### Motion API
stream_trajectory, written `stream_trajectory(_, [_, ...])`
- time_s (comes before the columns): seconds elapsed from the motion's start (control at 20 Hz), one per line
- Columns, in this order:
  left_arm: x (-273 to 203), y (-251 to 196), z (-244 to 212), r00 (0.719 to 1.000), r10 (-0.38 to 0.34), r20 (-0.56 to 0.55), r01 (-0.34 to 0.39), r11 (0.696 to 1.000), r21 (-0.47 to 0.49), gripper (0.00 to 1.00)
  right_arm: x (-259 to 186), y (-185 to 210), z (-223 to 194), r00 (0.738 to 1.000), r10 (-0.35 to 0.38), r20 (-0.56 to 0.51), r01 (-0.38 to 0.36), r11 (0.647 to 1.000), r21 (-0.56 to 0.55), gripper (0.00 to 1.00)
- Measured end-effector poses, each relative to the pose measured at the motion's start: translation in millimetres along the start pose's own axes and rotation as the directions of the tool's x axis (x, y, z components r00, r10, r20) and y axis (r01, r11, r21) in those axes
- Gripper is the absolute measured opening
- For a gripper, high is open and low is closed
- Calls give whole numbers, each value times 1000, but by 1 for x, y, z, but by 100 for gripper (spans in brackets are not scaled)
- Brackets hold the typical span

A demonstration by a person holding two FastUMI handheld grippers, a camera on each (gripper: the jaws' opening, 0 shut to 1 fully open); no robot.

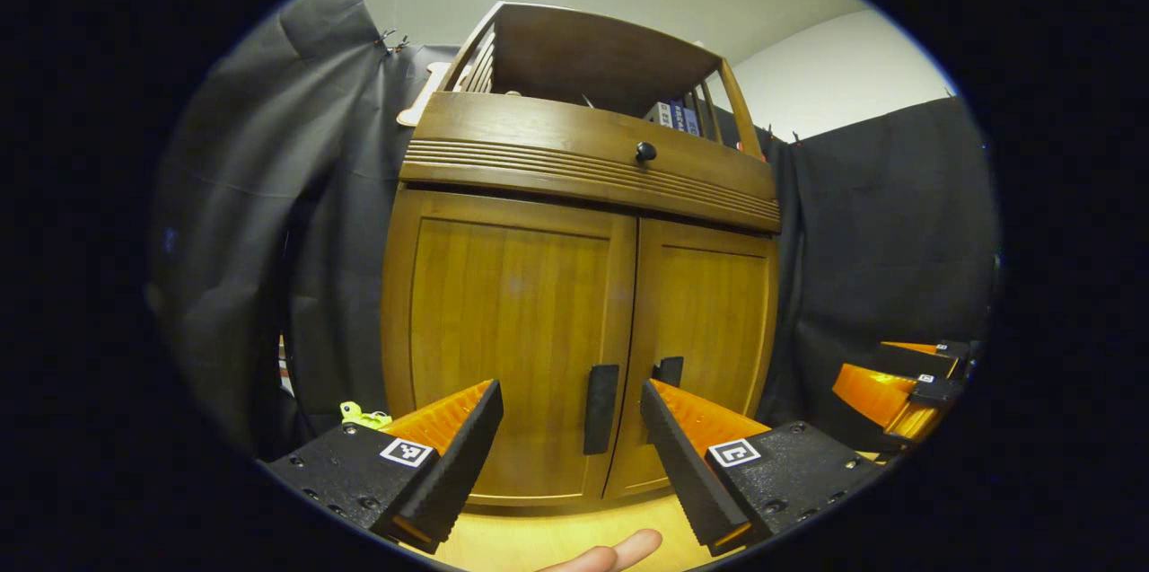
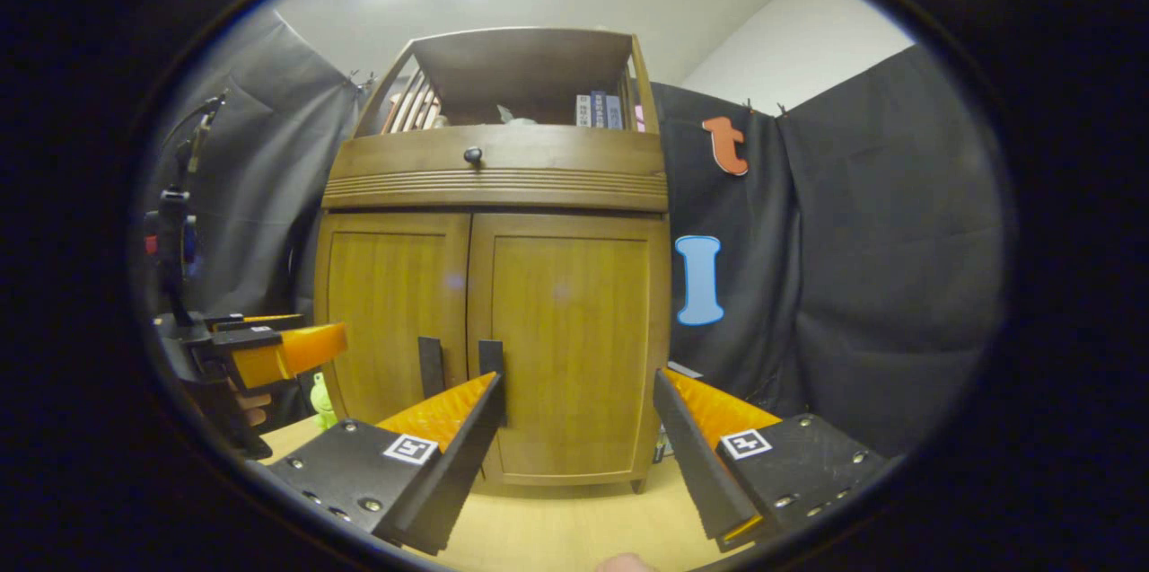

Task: Open the right door of the double-door shoe cabinet with the right hand, and open the left door with the left hand.

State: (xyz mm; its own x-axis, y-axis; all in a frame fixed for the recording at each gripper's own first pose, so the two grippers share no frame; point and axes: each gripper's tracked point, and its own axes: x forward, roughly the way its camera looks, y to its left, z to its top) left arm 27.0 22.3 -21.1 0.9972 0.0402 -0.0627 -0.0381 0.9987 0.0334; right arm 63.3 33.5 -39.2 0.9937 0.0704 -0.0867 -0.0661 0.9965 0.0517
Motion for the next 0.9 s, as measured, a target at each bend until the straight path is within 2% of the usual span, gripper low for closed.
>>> stream_trajectory(0.05, [2,5,3,1000,14,12,-14,1000,-1,96,10,2,-2,1000,4,-8,-4,1000,7,99])
stream_trajectory(0.15, [5,15,4,999,42,23,-42,999,9,92,30,6,-8,1000,11,-28,-11,1000,22,100])
stream_trajectory(0.25, [10,16,2,999,31,22,-32,999,38,96,51,14,-13,998,34,-43,-33,999,33,99])
stream_trajectory(0.4, [18,21,-4,1000,28,5,-28,999,41,92,82,22,-20,997,46,-58,-46,999,4,96])
stream_trajectory(0.45, [19,24,-5,999,34,0,-34,998,47,92,93,24,-22,997,49,-63,-49,999,-1,99])
stream_trajectory(0.5, [20,26,-5,999,38,-1,-38,998,49,92,103,27,-26,996,56,-67,-56,998,1,96])
stream_trajectory(0.55, [22,28,-6,999,40,0,-40,998,46,96,114,31,-30,995,65,-73,-65,998,6,99])
stream_trajectory(0.65, [23,38,-6,998,57,-2,-57,998,35,92,133,35,-41,993,73,-90,-72,997,15,99])
stream_trajectory(0.8, [25,56,-4,995,103,-2,-103,995,6,92,151,45,-64,987,93,-134,-83,993,82,99])
stream_trajectory(0.85, [27,59,-4,994,109,-4,-109,994,-7,96,154,55,-68,983,124,-138,-109,988,114,96])
stream_trajectory(0.9, [28,58,-5,995,104,-9,-104,995,-13,92,157,67,-70,978,157,-137,-138,981,139,99])
